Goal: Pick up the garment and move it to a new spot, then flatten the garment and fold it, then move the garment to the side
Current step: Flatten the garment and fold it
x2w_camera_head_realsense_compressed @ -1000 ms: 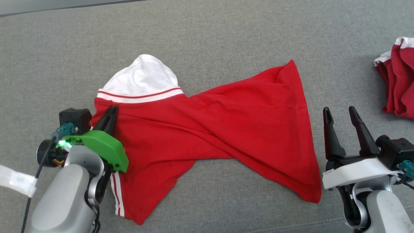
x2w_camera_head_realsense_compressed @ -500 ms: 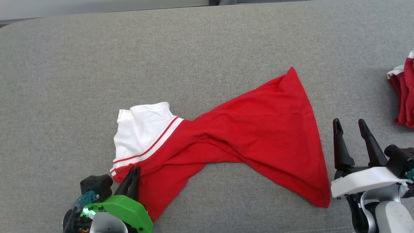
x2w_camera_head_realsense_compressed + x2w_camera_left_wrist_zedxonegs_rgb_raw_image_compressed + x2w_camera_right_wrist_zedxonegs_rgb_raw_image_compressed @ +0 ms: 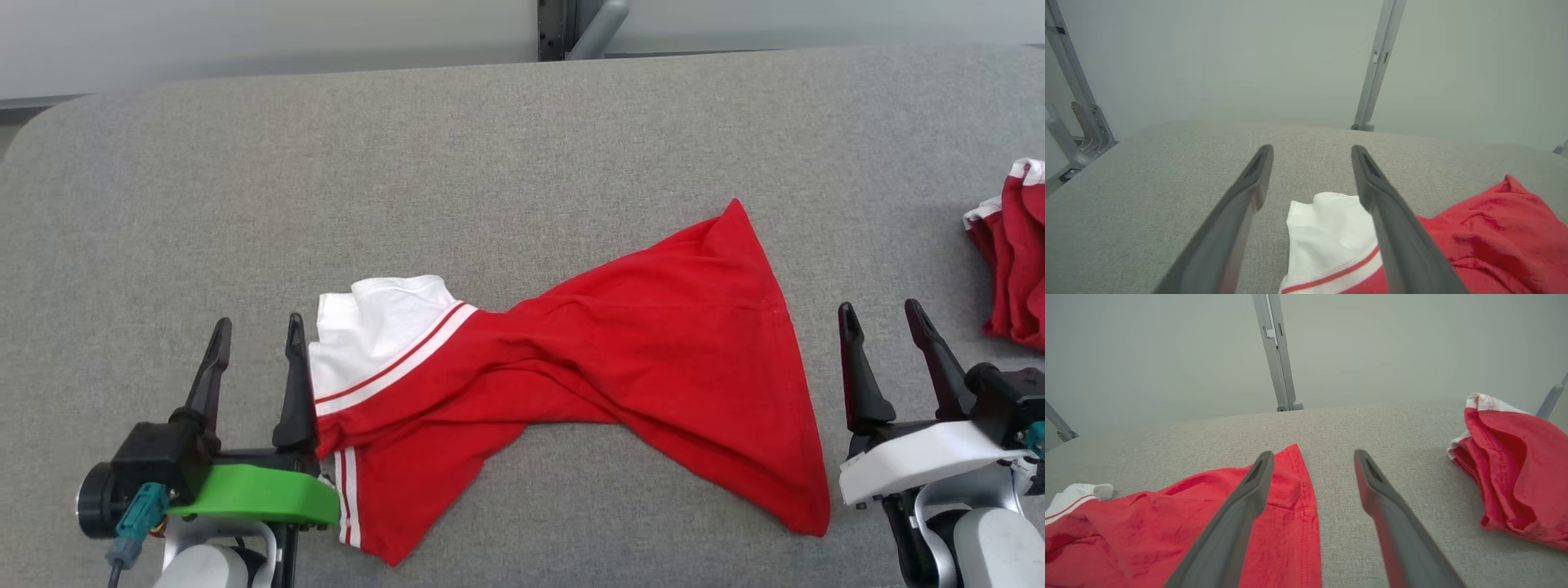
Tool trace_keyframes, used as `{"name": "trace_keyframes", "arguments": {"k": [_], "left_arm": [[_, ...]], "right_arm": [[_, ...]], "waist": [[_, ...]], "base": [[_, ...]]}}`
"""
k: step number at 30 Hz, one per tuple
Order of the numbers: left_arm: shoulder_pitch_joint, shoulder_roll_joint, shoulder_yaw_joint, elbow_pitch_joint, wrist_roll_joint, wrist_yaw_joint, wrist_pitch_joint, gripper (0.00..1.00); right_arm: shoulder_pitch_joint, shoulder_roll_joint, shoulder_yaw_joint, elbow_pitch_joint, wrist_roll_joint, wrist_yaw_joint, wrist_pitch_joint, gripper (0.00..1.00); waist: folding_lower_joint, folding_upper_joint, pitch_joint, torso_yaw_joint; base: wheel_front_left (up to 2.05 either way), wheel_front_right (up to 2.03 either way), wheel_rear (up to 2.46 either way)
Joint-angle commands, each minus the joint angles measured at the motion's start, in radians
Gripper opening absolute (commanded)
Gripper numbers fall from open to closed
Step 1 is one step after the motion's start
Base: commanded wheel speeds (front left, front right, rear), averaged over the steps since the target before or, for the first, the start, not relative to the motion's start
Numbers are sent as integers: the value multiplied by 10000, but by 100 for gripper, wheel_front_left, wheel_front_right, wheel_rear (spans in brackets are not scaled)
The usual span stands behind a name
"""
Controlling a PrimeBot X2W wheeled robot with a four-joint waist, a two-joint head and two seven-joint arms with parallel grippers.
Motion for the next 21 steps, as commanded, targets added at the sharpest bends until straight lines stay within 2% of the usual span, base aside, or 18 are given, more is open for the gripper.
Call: {"name": "trace_keyframes", "arguments": {"k": [1, 7, 14, 19, 21], "left_arm": [[-78, 139, 52, -33, 202, 63, -54, 100], [66, 565, 117, -86, 319, 116, 146, 100], [173, 570, 126, -206, 115, 117, 277, 100], [-600, 463, 261, -151, -147, -167, 384, 100], [-1089, 508, 241, 182, -334, -420, 637, 100]], "right_arm": [[155, -78, 59, -18, -139, -9, 53, 100], [243, -129, 178, -111, -144, -9, 149, 100], [296, -117, 190, -138, -89, -9, 191, 100], [52, -164, 225, -280, -36, -9, 206, 100], [-81, -202, 287, -318, -59, -9, 256, 100]], "waist": [[0, 0, -179, 46], [0, 0, -347, 46], [0, 0, -398, 87], [0, 0, -63, 91], [0, 0, 163, 55]], "base": [[0, 0, 0], [0, 0, 0], [0, 0, 0], [0, 0, 0], [0, 0, 0]]}}
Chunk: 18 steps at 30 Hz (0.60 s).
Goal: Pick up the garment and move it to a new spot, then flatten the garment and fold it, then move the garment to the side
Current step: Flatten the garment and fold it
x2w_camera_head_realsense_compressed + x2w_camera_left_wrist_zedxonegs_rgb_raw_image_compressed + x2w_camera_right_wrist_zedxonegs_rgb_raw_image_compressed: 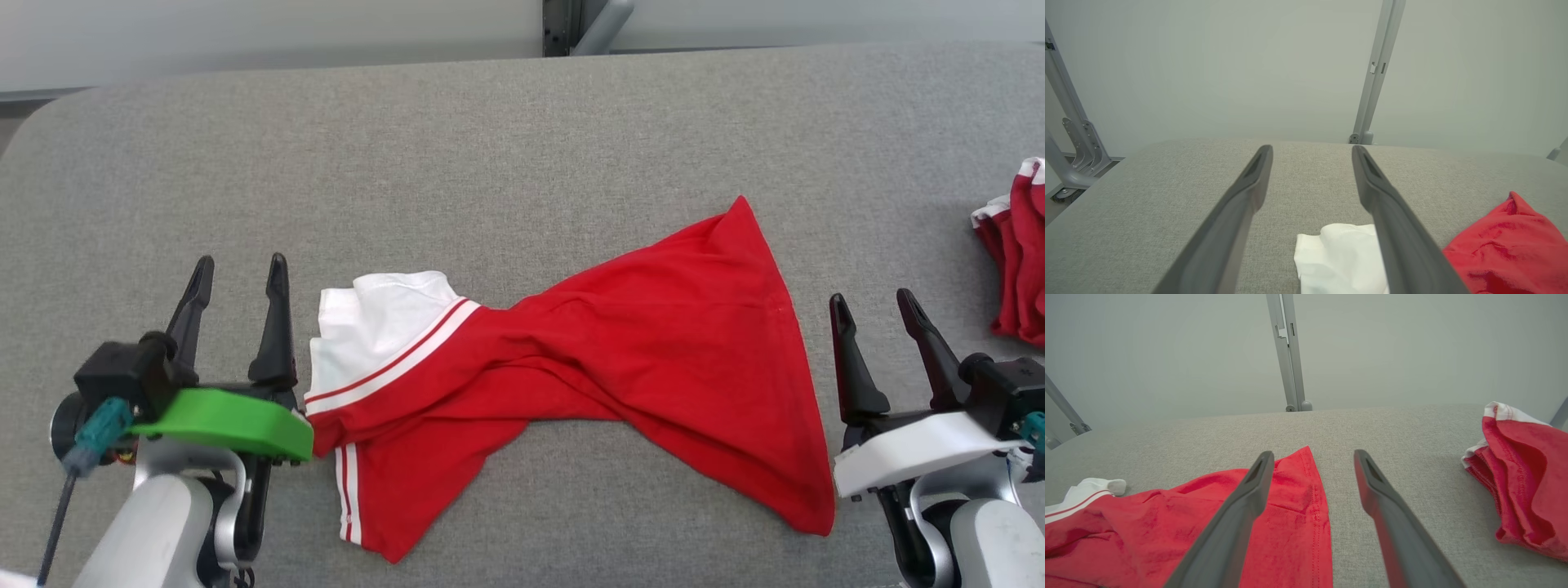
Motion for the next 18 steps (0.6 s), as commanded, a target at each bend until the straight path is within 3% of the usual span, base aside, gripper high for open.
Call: {"name": "trace_keyframes", "arguments": {"k": [1, 9, 15, 16, 17, 18], "left_arm": [[-448, 43, 1, 326, -166, -208, 224, 100], [-2348, -56, -379, 3751, -1362, -1668, 2267, 100], [-2889, -187, -357, 5506, -1814, -2322, 2486, 100], [-2942, -216, -390, 5706, -1851, -2415, 2488, 91], [-2992, -231, -422, 5906, -1863, -2493, 2476, 55], [-3040, -243, -442, 6071, -1864, -2545, 2427, 27]], "right_arm": [[-186, -51, 41, -61, 20, -9, 15, 100], [-707, -88, 483, 224, 149, -10, -143, 100], [-804, -67, 501, 599, 263, -9, -297, 100], [-796, -69, 459, 667, 295, -10, -318, 100], [-790, -69, 416, 735, 322, -10, -322, 100], [-793, -86, 369, 802, 316, -10, -329, 100]], "waist": [[0, 0, 348, -65], [0, 0, 1204, -657], [0, 0, 1423, -868], [0, 0, 1442, -873], [0, 0, 1457, -874], [0, 0, 1469, -874]], "base": [[0, 0, 0], [0, 0, 0], [0, 0, 0], [0, 0, 0], [0, 0, 0], [0, 0, 0]]}}
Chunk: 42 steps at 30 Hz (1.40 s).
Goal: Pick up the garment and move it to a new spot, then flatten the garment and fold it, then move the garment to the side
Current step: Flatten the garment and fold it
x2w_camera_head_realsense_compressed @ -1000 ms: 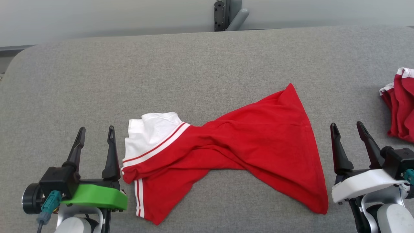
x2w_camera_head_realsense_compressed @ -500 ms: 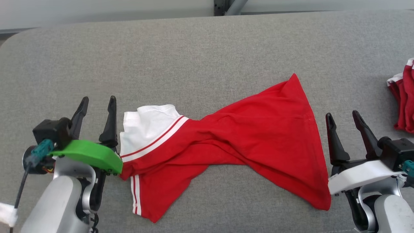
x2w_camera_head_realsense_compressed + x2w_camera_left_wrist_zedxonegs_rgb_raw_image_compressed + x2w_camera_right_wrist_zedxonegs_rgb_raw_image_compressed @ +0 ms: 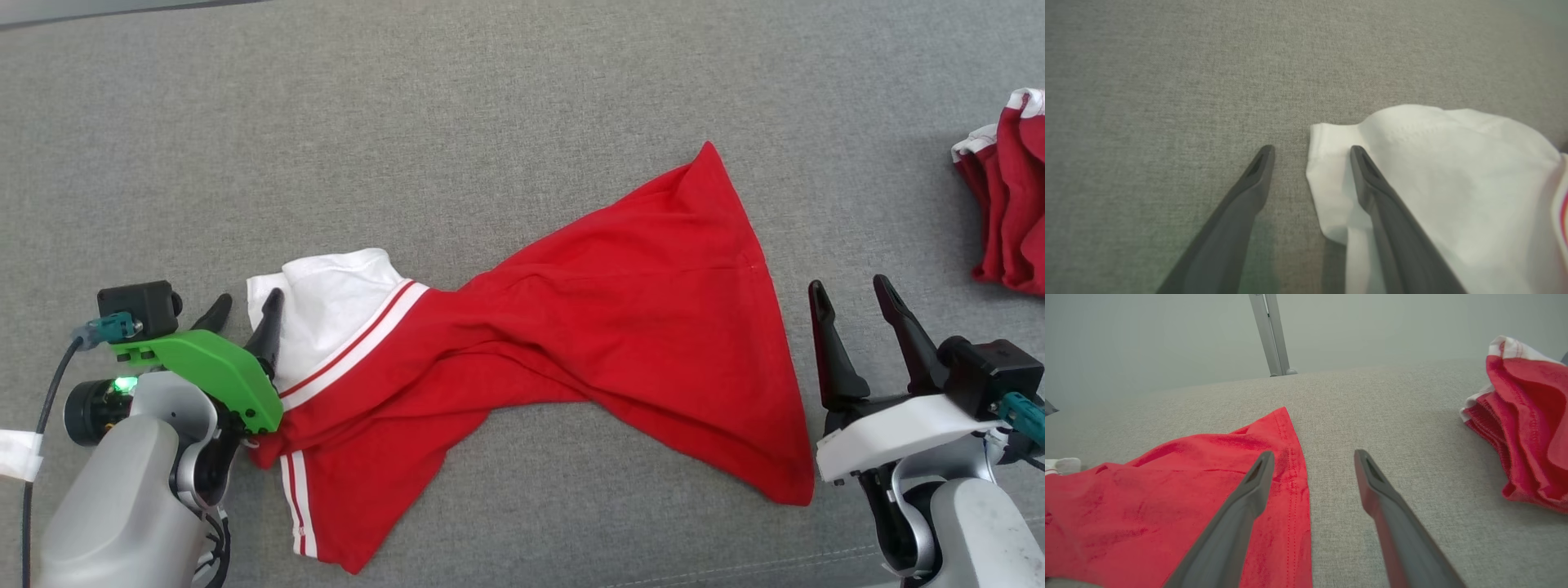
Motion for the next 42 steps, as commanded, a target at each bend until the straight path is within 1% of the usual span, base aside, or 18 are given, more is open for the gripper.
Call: {"name": "trace_keyframes", "arguments": {"k": [1, 5, 9, 16, 21, 22, 23, 24, 27, 31, 36, 42], "left_arm": [[-136, -20, -46, 312, -42, -111, -41, 0], [-300, -111, -126, 720, -32, -229, -181, 0], [-578, -178, -221, 989, 168, -313, -515, 0], [-998, -350, -402, 1261, 366, -410, -984, 0], [-1184, -435, -508, 1311, 456, -476, -1367, 0], [-1201, -430, -514, 1291, 473, -485, -1466, 0], [-1213, -426, -523, 1260, 502, -485, -1570, 0], [-1227, -416, -524, 1220, 534, -478, -1678, 0], [-1260, -331, -486, 1039, 627, -414, -2041, 0], [-1353, -114, -339, 464, 833, -152, -2598, 0], [-1588, 268, -108, -1134, 1248, 339, -2994, 0], [-2085, 753, 305, -3867, 1861, 1185, -3134, 0]], "right_arm": [[-88, -51, -84, 115, 69, -12, -63, 100], [-239, -139, -210, 380, 155, -12, -94, 100], [-634, -386, -153, 969, 234, -11, 89, 100], [-1865, -997, 929, 2822, 423, -12, 174, 100], [-2589, -1266, 1703, 4205, 579, -11, 172, 100], [-2678, -1303, 1841, 4431, 657, -12, 202, 79], [-2755, -1328, 1976, 4617, 755, -12, 185, 45], [-2817, -1368, 2093, 4776, 860, -12, 174, 0], [-2983, -1637, 2266, 4913, 1141, -18, -77, 0], [-3342, -1909, 2031, 4332, 1392, -15, -711, 0], [-3677, -2179, 1534, 2946, 1235, -14, -1042, 0], [-4146, -2213, 740, 754, 832, -14, -864, 0]], "waist": [[0, -1, 70, -44], [0, -1, 86, -14], [0, -1, 171, 75], [0, -1, 400, 441], [0, -1, 480, 680], [0, -1, 480, 710], [0, -1, 476, 736], [0, -1, 469, 757], [0, -1, 411, 779], [0, -1, 211, 723], [0, -1, -163, 641], [0, -1, -715, 621]], "base": [[0, 0, 0], [0, 0, 0], [0, 0, 0], [0, 0, 0], [0, 0, 0], [0, 0, 0], [0, 0, 0], [0, 0, 0], [0, 0, 0], [0, 0, 0], [0, 0, 0], [0, 0, 0]]}}
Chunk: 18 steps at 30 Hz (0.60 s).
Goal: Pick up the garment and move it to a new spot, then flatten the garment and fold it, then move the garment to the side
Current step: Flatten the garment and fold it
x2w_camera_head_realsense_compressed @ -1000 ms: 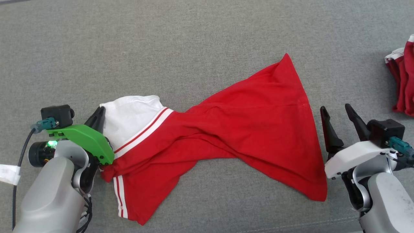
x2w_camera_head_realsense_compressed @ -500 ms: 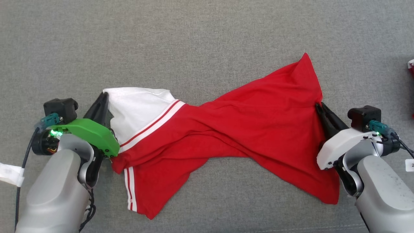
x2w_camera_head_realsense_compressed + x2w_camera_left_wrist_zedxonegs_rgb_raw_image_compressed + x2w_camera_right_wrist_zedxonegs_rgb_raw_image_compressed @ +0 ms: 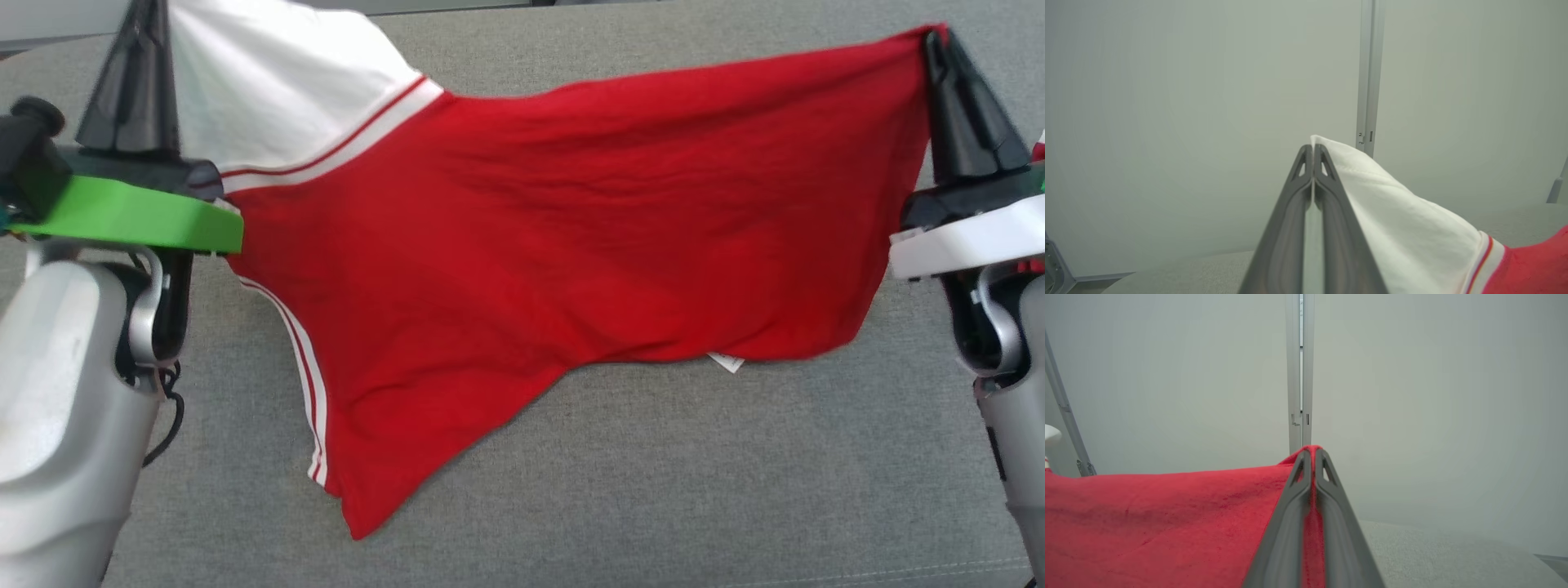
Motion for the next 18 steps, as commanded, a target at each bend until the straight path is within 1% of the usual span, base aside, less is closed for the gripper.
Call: {"name": "trace_keyframes", "arguments": {"k": [1, 4, 5, 10, 14, 18], "left_arm": [[-360, 217, 156, -872, 212, 302, -37, 0], [-733, 408, 286, -2175, 520, 657, 158, 0], [-733, 408, 286, -2175, 520, 657, 158, 0], [-1277, 692, 381, -3724, 862, 1094, 807, 0], [-1440, 786, 370, -4270, 927, 1284, 1266, 0], [-1494, 734, 285, -4369, 801, 1287, 1481, 0]], "right_arm": [[-211, 26, -374, -689, -221, -16, 106, 0], [-414, 146, -918, -1697, -416, -16, 321, 0], [-414, 146, -918, -1697, -416, -16, 321, 0], [-384, 437, -1504, -3014, -716, -16, 927, 0], [-167, 636, -1667, -3477, -775, -16, 1346, 0], [-199, 780, -1720, -3449, -542, -16, 1483, 0]], "waist": [[0, 0, -386, -13], [0, 0, -657, 19], [0, 0, -657, 19], [0, 0, -1043, -5], [0, 0, -1217, -33], [0, 0, -1234, -60]], "base": [[0, 0, 0], [0, 0, 0], [0, 0, 0], [0, 0, 0], [0, 0, 0], [0, 0, 0]]}}
